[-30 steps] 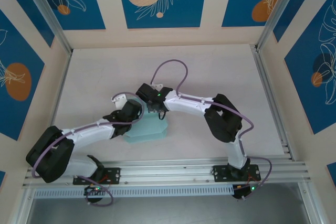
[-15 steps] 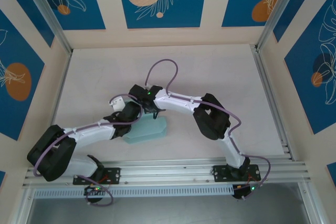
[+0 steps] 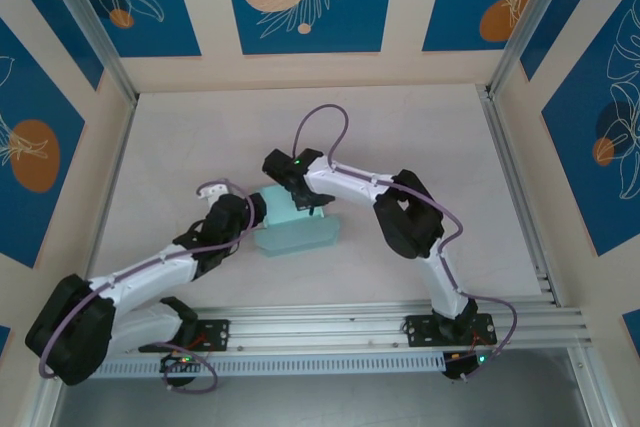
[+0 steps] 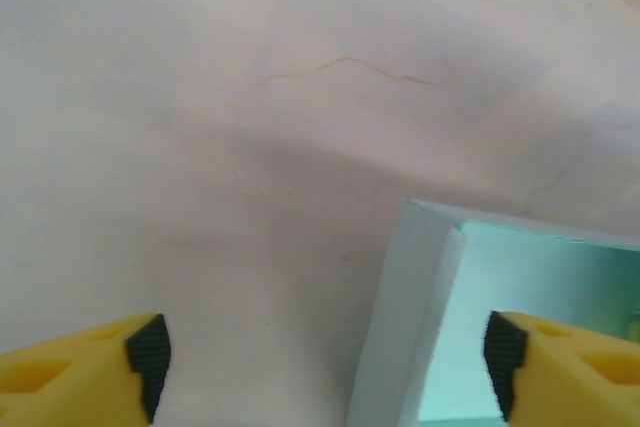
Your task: Fold the paper box
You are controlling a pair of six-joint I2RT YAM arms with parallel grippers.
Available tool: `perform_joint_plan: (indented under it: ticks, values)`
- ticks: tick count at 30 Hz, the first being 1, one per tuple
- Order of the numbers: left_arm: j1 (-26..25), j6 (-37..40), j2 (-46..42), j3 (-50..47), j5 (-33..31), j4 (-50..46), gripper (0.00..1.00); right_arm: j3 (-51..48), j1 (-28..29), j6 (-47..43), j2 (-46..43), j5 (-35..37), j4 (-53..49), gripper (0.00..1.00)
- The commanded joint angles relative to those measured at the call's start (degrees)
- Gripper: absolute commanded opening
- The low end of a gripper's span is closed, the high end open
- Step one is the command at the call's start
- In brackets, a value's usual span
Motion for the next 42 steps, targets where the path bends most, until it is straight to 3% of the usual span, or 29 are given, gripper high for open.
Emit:
perform_joint_plan:
  ticks: [1,6,9,12,18,21,25,29,37,40,42]
  values:
    - [0.61,3.40,-5.27,3.68,3.98,-4.88,0.89,-0.47,-0.45,-9.58,0.28,2.40,-5.62,0.05]
    - [6.16,9.52,-13.07,8.10,5.63,-16.55,0.94,-4.38,-0.71,-28.80,-3.36,-4.52,0.25,0.07]
    - [14.63,10.27,-13.40,7.21,15.39,-16.35,0.94,-6.25,-1.53,-39.32,-4.33,-9.86,3.37,0.12]
    - [19.70,10.39,-10.59,6.63,21.88,-14.47,0.93,-5.36,-2.34,-43.52,-2.94,-12.10,5.19,0.23]
    - [22.52,10.74,-3.18,6.16,26.22,-10.18,0.84,3.26,-4.29,-46.04,2.60,-14.78,3.74,0.43]
    - [22.66,10.55,0.10,5.61,28.30,-7.34,0.82,8.56,-4.34,-47.37,5.45,-14.26,1.58,0.47]
    - [22.74,10.17,2.94,4.18,28.58,-4.70,0.68,15.65,-4.51,-48.71,9.23,-13.46,-1.70,0.51]
    - [22.66,9.43,3.46,2.07,29.33,-2.90,0.61,23.55,-3.93,-49.79,10.81,-13.25,-5.21,0.58]
    - [20.55,9.02,1.12,-2.29,31.76,-2.31,0.45,45.63,-0.11,-48.49,9.56,-8.48,-10.59,0.70]
    - [19.38,9.74,-0.20,-3.84,30.34,-3.33,0.37,44.83,0.92,-43.01,3.81,-4.12,-10.38,0.70]
    - [18.72,10.15,-0.23,-4.71,29.84,-3.54,0.35,39.06,1.20,-38.49,-2.78,-2.08,-8.79,0.70]
